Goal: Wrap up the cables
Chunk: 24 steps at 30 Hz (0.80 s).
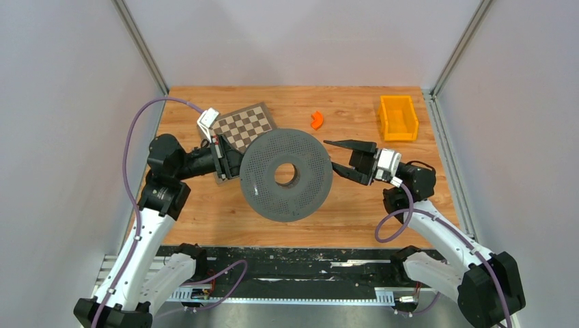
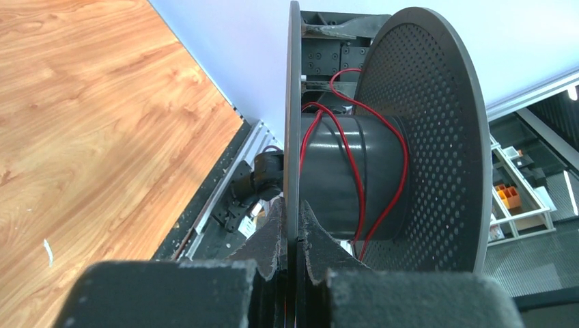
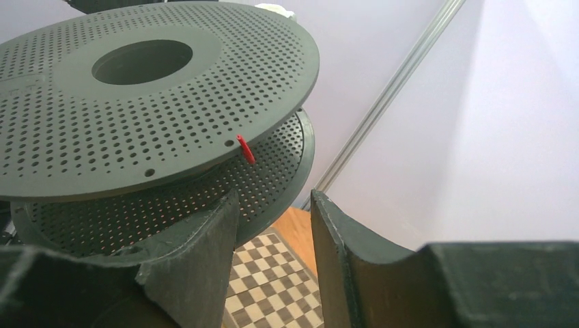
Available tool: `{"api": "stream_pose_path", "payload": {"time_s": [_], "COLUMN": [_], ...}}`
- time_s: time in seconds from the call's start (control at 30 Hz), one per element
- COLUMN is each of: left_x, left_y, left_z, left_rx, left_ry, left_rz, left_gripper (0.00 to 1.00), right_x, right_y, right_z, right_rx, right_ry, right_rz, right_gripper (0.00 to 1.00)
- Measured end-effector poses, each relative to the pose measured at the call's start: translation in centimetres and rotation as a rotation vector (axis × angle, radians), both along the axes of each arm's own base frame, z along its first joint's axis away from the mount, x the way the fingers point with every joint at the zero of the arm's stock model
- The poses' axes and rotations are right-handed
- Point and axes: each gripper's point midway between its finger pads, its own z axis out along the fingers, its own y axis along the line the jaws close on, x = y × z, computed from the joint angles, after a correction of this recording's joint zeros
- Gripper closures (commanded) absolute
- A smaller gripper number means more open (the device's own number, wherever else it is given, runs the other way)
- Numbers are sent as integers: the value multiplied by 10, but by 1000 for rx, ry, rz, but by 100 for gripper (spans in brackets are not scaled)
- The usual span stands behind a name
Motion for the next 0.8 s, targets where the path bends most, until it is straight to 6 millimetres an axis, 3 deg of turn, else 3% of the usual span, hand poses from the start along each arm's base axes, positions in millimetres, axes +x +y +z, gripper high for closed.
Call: {"api": "stream_pose_path", "payload": {"time_s": [0.17,0.47,0.8], "left_x": [0,2,7], "left_y": [-1,-2,-4], "left_z": [0,-2,-8], "left_rx": [-3,-6,-52], "left_ry": [17,45,110], "left_rz": [-7,-15,-24], "left_gripper": [100,100,100], "right_x": [-7,-15,-23], "right_y": [0,1,12], "right_z": [6,12,2], "right_rx": [6,16,11], "right_ry": [-76,-151,-144], "right_rz": [6,16,40], "right_gripper": [59,100,100]}}
